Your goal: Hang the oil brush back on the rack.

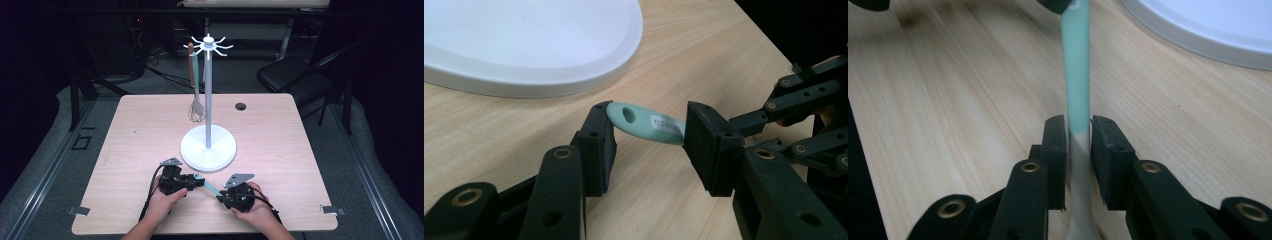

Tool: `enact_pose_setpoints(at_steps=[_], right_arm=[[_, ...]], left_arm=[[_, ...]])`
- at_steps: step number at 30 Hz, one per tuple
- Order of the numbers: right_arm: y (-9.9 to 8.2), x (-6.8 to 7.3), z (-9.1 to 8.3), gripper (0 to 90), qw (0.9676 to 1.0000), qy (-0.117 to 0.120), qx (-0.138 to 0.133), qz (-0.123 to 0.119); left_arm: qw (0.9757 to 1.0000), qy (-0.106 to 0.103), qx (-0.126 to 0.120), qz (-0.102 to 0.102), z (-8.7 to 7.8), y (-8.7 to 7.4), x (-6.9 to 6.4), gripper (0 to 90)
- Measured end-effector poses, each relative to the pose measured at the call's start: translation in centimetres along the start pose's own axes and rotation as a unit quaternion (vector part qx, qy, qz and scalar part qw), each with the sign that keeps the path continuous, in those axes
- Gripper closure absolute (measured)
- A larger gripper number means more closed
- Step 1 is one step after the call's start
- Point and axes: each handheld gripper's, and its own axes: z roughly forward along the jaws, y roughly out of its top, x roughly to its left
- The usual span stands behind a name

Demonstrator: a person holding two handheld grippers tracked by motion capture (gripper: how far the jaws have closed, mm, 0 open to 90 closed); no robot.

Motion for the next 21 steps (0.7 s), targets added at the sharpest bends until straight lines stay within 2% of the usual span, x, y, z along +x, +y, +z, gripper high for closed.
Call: enact_pose_setpoints(at_steps=[2,8,16,21], right_arm=[[0.0,0.1,-0.1,81.1,1.0000,-0.004,0.002,-0.003],[0.1,0.4,-0.1,82.3,0.9998,-0.012,0.002,-0.012],[0.4,0.7,-0.4,82.5,0.9995,-0.013,-0.025,-0.011],[0.9,1.1,-0.4,82.6,0.9985,-0.012,-0.053,0.001]], left_arm=[[1.0000,0.002,0.001,0.003,-0.1,0.0,0.0,55.4],[1.0000,-0.002,-0.006,0.005,-0.3,0.1,-0.2,54.9],[0.9997,-0.016,-0.019,0.002,-0.7,0.3,-0.8,51.6],[0.9994,-0.026,-0.025,0.004,-0.6,0.4,-1.5,52.2]])
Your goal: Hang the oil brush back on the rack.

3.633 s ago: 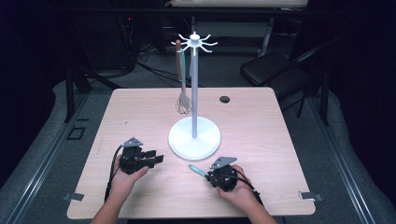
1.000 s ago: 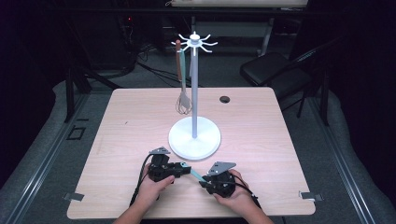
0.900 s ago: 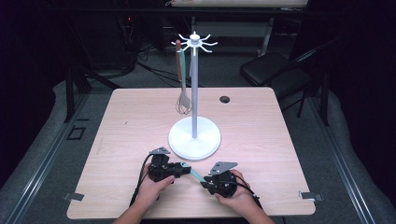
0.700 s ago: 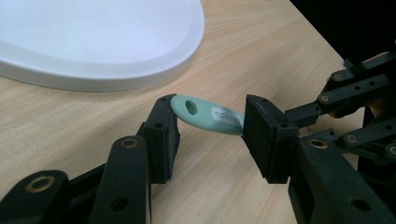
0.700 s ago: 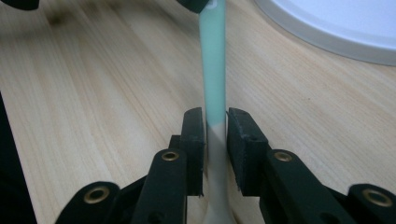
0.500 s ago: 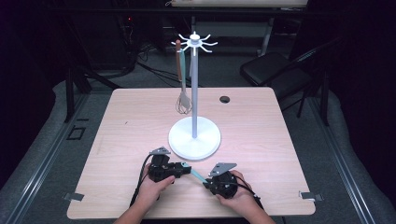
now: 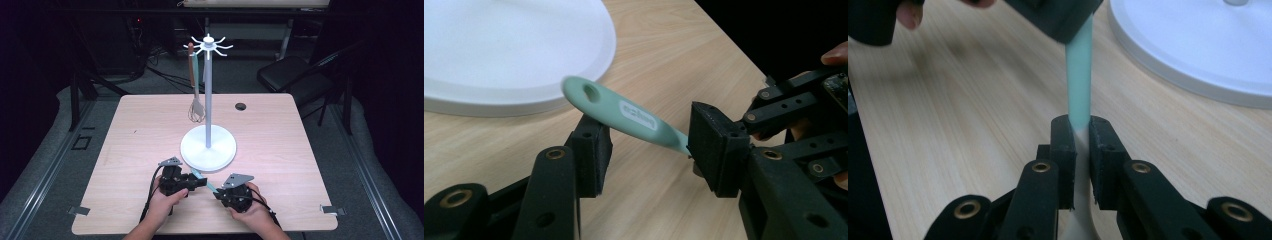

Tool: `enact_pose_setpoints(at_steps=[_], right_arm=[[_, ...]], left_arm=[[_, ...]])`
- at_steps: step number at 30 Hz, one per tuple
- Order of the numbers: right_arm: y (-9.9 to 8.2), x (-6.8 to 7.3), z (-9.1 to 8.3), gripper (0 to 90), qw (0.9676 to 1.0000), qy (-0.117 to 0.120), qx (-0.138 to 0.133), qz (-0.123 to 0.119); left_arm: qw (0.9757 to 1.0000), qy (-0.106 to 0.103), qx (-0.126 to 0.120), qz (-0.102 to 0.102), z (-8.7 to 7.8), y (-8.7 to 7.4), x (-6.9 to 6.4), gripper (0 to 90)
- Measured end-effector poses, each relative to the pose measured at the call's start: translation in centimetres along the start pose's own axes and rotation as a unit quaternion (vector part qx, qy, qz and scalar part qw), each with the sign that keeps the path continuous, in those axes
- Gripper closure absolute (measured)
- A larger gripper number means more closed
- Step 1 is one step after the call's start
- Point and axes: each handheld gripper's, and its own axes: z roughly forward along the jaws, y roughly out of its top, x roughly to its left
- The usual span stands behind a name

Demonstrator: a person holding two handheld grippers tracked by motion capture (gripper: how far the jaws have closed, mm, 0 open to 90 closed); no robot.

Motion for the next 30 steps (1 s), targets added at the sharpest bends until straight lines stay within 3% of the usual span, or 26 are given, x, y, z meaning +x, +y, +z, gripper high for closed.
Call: enact_pose_setpoints(at_steps=[7,17,30], right_arm=[[0.40,0.35,-0.09,82.5,0.9993,-0.008,-0.033,0.017],[0.59,0.76,-0.09,82.5,0.9985,-0.017,-0.050,0.014],[0.55,0.90,0.22,81.9,0.9988,-0.017,-0.046,0.010]], left_arm=[[0.9999,-0.015,-0.001,-0.006,0.07,0.07,-0.49,58.2],[0.9995,-0.029,-0.002,-0.011,0.32,0.04,-0.97,64.8],[0.9992,-0.038,-0.003,-0.008,0.30,-0.04,-0.84,72.9]])
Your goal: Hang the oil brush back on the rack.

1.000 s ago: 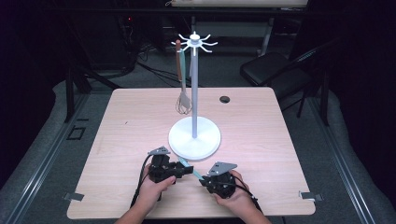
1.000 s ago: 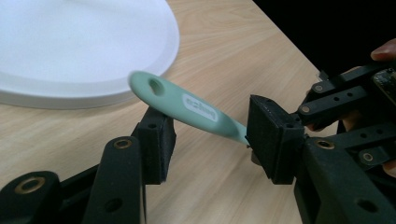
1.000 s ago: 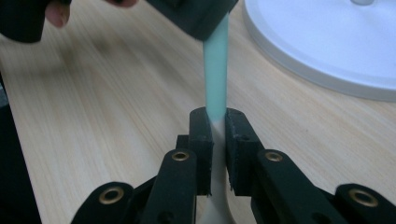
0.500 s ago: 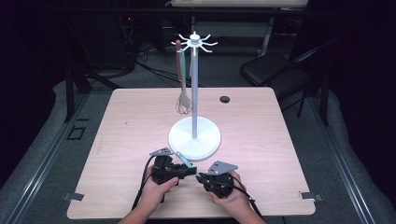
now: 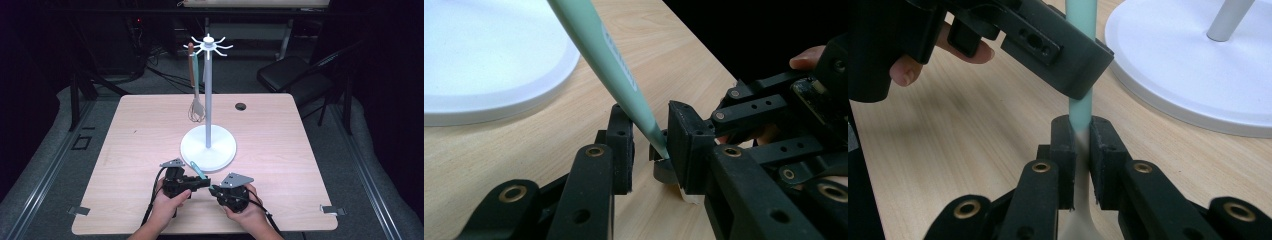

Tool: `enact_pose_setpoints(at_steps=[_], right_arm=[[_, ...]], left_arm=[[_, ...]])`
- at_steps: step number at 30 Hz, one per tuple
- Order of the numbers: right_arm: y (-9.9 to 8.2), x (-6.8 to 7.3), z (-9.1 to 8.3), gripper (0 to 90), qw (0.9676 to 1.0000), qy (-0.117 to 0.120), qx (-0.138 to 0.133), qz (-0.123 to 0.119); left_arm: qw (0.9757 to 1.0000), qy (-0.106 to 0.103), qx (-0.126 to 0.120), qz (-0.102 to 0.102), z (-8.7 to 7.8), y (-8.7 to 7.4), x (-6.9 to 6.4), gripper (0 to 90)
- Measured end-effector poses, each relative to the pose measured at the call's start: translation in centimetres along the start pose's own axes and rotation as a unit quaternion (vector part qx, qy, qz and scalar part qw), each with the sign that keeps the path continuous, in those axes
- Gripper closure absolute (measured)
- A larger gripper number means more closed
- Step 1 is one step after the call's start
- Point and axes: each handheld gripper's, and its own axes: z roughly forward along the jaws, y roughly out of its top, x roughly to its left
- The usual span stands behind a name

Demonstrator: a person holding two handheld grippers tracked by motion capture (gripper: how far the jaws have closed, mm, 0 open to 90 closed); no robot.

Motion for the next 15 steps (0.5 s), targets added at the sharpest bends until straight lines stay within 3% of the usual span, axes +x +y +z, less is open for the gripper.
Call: enact_pose_setpoints(at_steps=[5,9,11,15], right_arm=[[0.0,-0.1,-0.1,74.6,0.9999,0.005,0.007,-0.005],[-0.2,-0.6,-1.5,68.8,0.9998,0.002,-0.004,-0.019],[-0.2,-1.3,-2.3,66.4,0.9998,-0.001,-0.017,-0.008],[-0.3,-3.2,-3.7,63.8,0.9987,-0.027,-0.038,0.021]], left_arm=[[1.0000,0.002,0.001,-0.002,0.1,-0.1,0.2,73.9],[1.0000,0.004,0.000,-0.005,-0.2,0.0,0.4,74.2],[1.0000,0.002,-0.003,-0.004,-0.3,0.1,0.4,74.8],[1.0000,-0.004,-0.003,0.002,-0.4,0.5,-0.1,76.9]])
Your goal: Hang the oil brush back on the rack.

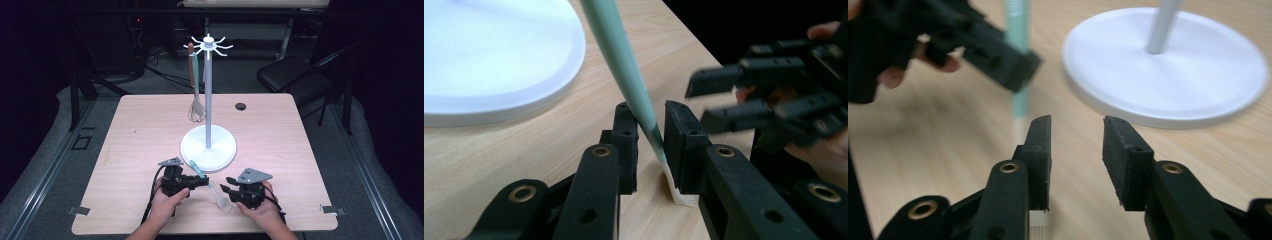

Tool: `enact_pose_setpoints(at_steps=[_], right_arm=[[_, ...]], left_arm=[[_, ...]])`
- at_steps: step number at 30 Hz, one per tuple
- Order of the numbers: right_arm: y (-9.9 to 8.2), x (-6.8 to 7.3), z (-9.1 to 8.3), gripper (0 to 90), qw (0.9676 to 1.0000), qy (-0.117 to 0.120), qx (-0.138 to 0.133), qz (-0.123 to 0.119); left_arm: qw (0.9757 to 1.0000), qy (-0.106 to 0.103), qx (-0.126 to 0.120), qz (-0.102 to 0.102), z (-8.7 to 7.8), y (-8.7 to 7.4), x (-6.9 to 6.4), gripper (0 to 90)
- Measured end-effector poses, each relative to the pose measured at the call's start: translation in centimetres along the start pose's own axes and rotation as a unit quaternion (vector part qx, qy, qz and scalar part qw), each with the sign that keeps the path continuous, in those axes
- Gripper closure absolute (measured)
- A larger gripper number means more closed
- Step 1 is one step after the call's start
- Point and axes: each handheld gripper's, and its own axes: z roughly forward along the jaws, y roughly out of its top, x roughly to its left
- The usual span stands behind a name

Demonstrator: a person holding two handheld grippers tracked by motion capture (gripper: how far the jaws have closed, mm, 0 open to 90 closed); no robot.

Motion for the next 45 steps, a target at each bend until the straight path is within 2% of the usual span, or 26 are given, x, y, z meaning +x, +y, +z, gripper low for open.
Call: enact_pose_setpoints(at_steps=[2,5,10,13,14,17,21,25,28,33,36,39,43,45], right_arm=[[0.0,-0.9,-0.5,63.4,0.9998,-0.011,-0.004,0.013],[-0.2,-1.9,-0.8,63.3,0.9994,-0.023,-0.007,0.025],[-0.7,-2.5,-0.6,63.4,0.9991,-0.028,0.004,0.032],[-0.8,-2.6,-0.5,63.3,0.9992,-0.026,0.011,0.027],[-0.8,-2.7,-0.5,63.3,0.9992,-0.027,0.010,0.029],[-0.8,-3.1,-0.6,63.2,0.9990,-0.025,0.013,0.035],[-1.0,-3.5,-0.6,63.2,0.9985,-0.026,0.012,0.047],[-1.0,-3.7,-0.7,63.2,0.9983,-0.030,0.016,0.047],[-1.1,-3.9,-0.7,63.2,0.9981,-0.031,0.013,0.052],[-1.1,-4.4,-0.9,63.2,0.9975,-0.039,0.013,0.058],[-1.2,-4.5,-1.0,63.2,0.9974,-0.039,0.008,0.060],[-1.2,-4.5,-1.0,63.2,0.9972,-0.041,0.010,0.062],[-1.2,-4.6,-0.9,63.1,0.9973,-0.041,0.015,0.059],[-1.2,-4.6,-0.9,63.1,0.9971,-0.042,0.014,0.061]], left_arm=[[1.0000,-0.003,-0.001,0.009,0.0,0.3,-0.5,78.6],[0.9992,0.006,0.006,0.038,0.2,0.8,-1.7,79.4],[0.9979,0.006,0.013,0.063,0.8,1.5,-3.2,82.1],[0.9964,0.008,0.022,0.081,1.2,2.0,-4.1,83.0],[0.9952,0.013,0.025,0.093,1.3,2.1,-4.5,83.1],[0.9932,0.017,0.032,0.111,1.7,2.5,-5.2,83.3],[0.9913,0.021,0.038,0.124,2.4,3.0,-5.7,83.4],[0.9895,0.027,0.043,0.135,3.3,3.4,-6.1,83.5],[0.9871,0.034,0.048,0.149,3.8,3.4,-6.3,83.5],[0.9870,0.035,0.043,0.151,4.3,3.4,-6.4,83.6],[0.9877,0.026,0.045,0.147,4.0,3.7,-6.4,83.7],[0.9871,0.018,0.047,0.152,3.4,4.1,-6.6,83.8],[0.9820,0.025,0.056,0.179,2.0,5.3,-7.0,83.8],[0.9803,0.028,0.054,0.188,1.2,6.1,-7.1,83.8]])
